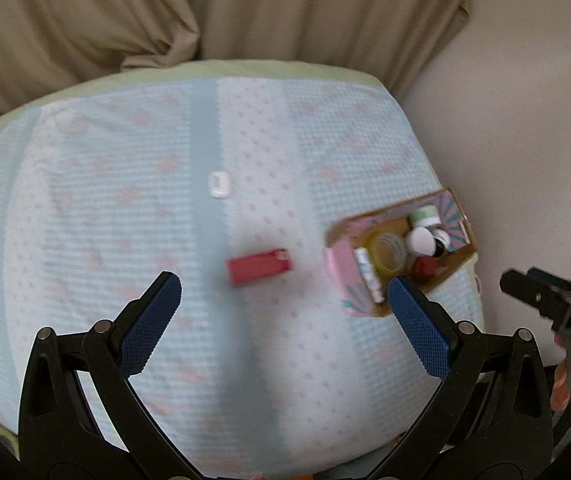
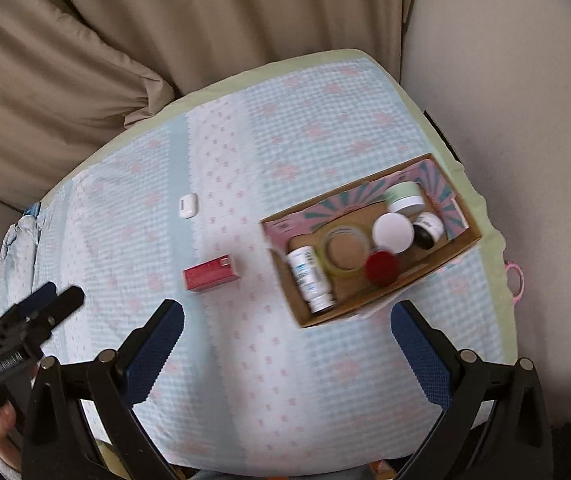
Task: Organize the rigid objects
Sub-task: 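Move both tools toward the white earbud case and red cosmetic box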
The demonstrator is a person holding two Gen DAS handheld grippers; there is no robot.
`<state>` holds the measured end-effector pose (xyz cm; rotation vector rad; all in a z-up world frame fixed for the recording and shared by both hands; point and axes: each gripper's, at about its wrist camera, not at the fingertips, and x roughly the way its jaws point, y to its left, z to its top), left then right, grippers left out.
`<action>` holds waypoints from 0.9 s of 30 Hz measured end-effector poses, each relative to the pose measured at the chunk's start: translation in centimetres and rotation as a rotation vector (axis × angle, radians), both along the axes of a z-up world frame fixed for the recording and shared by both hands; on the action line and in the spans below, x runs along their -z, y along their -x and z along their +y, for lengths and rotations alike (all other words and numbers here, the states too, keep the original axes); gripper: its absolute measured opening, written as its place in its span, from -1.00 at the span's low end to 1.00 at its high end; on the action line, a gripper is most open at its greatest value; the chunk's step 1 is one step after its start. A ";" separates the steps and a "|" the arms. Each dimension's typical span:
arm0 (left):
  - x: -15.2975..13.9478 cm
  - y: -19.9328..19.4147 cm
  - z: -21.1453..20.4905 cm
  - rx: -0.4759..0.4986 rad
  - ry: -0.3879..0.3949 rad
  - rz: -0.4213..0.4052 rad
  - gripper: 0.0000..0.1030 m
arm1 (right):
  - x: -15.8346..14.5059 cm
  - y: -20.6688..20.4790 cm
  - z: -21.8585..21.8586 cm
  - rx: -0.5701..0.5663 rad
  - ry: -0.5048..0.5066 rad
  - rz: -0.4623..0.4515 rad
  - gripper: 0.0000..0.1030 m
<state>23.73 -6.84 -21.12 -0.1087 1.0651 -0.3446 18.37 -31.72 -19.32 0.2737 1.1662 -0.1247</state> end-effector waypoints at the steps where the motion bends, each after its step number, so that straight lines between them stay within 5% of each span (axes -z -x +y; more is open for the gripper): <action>1: -0.1 -0.4 1.5 0.000 0.008 -0.004 1.00 | 0.0 0.0 1.3 0.008 0.006 -0.006 1.00; 7: -0.5 -3.2 7.3 0.007 -0.005 -0.036 1.00 | 0.5 -0.3 6.9 0.080 0.011 0.005 1.00; 15: 1.0 -9.2 9.9 0.038 -0.033 -0.013 1.00 | 3.0 -3.1 10.7 0.146 -0.041 0.070 1.00; 27: 12.0 -20.4 6.2 0.035 -0.047 0.153 1.00 | 14.8 -9.3 10.7 0.398 -0.297 0.227 1.00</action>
